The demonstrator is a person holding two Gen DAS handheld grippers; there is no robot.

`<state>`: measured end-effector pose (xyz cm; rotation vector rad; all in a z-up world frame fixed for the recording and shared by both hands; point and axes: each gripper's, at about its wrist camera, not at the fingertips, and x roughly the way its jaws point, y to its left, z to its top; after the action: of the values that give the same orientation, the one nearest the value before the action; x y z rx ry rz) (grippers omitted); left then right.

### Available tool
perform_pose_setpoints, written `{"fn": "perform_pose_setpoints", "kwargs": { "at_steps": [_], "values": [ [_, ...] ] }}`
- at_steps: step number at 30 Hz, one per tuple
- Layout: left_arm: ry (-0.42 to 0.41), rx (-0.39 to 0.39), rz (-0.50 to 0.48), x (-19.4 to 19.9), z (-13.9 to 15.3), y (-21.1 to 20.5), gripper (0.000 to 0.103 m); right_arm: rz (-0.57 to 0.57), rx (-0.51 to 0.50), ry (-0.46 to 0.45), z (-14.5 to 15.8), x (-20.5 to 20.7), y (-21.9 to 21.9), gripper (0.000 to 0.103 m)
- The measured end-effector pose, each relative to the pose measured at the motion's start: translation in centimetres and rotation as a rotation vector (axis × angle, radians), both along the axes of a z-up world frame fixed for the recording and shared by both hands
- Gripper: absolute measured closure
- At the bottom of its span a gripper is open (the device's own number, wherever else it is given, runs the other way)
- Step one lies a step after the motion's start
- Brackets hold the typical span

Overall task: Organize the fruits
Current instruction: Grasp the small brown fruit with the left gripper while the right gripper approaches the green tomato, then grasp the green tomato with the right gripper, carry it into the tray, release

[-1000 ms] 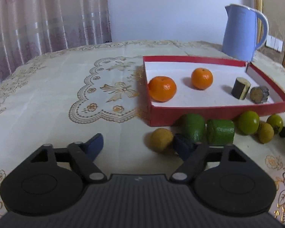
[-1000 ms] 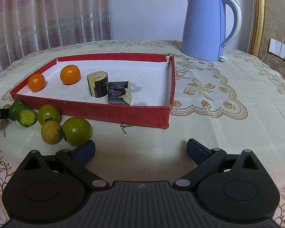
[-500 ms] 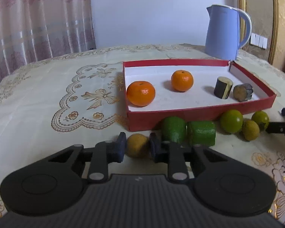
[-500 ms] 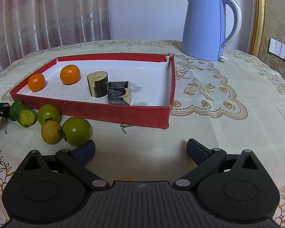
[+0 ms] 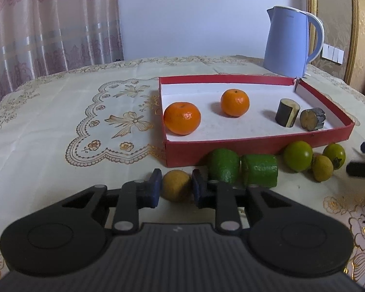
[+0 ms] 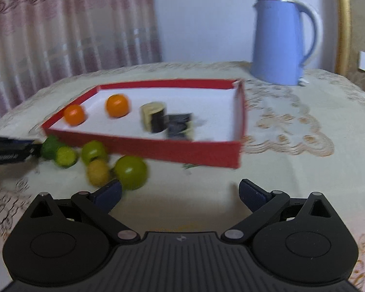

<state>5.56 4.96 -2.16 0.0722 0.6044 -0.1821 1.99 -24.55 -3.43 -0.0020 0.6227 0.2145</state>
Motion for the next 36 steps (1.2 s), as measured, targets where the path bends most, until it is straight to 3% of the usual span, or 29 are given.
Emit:
{"fn": "perform_pose_setpoints", "kwargs": {
  "at_steps": [4, 8, 15, 17, 23, 36],
  "values": [
    [0.002, -0.008, 0.001, 0.0, 0.0, 0.2, 0.078, 0.022, -0.101, -0.073, 0.5, -0.7, 2.0, 0.002],
    [0.003, -0.010, 0.001, 0.0, 0.0, 0.2, 0.078, 0.028, -0.146, -0.089, 0.6, -0.4, 3.2, 0.020],
    [0.003, -0.011, 0.001, 0.0, 0.0, 0.2, 0.078, 0.085, -0.175, -0.074, 0.1, 0.6, 4.6, 0.038],
    [0.003, -0.011, 0.001, 0.0, 0.0, 0.2, 0.078, 0.099, -0.183, -0.073, 0.2, 0.9, 5.0, 0.049],
    [0.003, -0.013, 0.001, 0.0, 0.0, 0.2, 0.078, 0.127, -0.188, -0.059, 0.0, 1.3, 5.8, 0.065],
    [0.004, -0.016, 0.002, 0.1, 0.0, 0.3, 0.078, 0.094, -0.163, -0.047, 0.1, 1.1, 5.6, 0.069]
  ]
}}
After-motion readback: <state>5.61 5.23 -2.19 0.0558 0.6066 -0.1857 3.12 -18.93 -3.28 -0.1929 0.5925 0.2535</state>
